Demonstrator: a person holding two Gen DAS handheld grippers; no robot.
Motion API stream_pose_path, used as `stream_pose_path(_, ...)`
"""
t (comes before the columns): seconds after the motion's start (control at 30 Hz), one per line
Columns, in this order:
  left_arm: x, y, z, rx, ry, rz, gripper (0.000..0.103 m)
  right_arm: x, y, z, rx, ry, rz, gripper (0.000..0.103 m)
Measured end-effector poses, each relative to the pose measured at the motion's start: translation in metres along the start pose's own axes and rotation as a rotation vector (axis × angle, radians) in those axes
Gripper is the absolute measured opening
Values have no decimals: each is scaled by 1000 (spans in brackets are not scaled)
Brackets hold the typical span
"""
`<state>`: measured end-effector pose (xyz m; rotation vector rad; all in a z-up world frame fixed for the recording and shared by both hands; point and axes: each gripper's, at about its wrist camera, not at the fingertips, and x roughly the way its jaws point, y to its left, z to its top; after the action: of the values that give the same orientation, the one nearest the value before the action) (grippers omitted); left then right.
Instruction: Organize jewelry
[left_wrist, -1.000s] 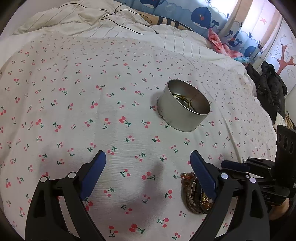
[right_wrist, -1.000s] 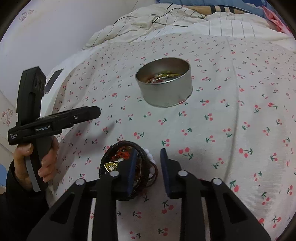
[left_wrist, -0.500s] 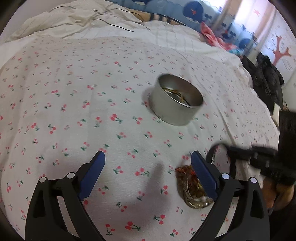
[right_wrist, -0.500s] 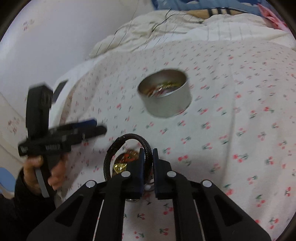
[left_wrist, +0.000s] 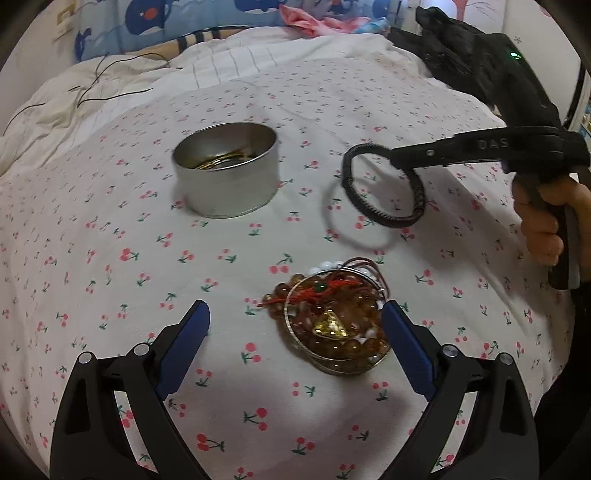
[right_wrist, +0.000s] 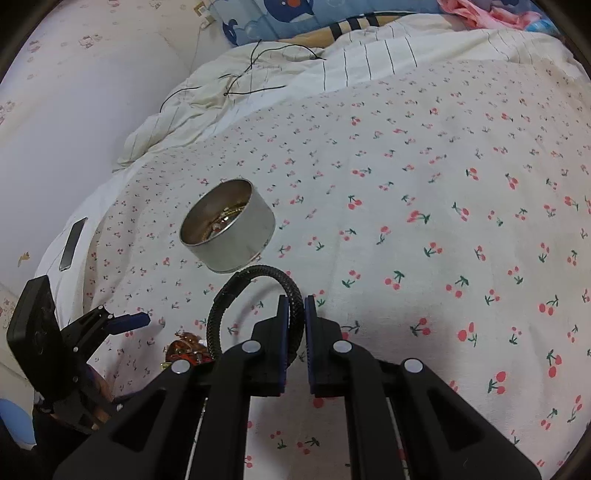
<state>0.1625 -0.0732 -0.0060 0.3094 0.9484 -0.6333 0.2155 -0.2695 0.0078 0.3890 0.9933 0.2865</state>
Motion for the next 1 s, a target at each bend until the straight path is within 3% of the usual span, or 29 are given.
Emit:
stream_pose_path(0.13, -4, 4, 1, -41, -19, -78, 90, 8, -3, -2, 7, 26, -14, 9)
stream_pose_path(0.23, -3, 14, -1, -109, -9, -157, 69, 12, -6, -4, 14, 40, -22, 9)
stream_pose_path(0.3, 1, 23, -1, -176, 9, -211, 49, 16, -8, -4, 19, 48, -27, 9)
stream_pose_path(0.33, 3, 26, -1, -191, 18, -220, 45, 17, -8, -5, 21, 54, -28, 9)
stream_pose_path(0.57, 11, 34, -4, -241, 45, -223, 42, 22, -6, -7, 14, 70, -29, 9)
stream_pose_path(0.7, 15, 37, -4, -259, 59, -230, 25, 24, -6, -7, 16, 74, -32, 9)
stream_pose_path(0.83, 15, 41, -3, -284, 55, -238, 17, 26, -6, -7, 19, 80, -35, 9)
stream_pose_path(0.9, 15, 44, -4, -292, 58, -230, 8, 27, -6, -7, 20, 83, -35, 9)
stream_pose_path(1.0, 14, 44, -3, -290, 58, -223, 6, 29, -6, -7, 20, 87, -38, 9)
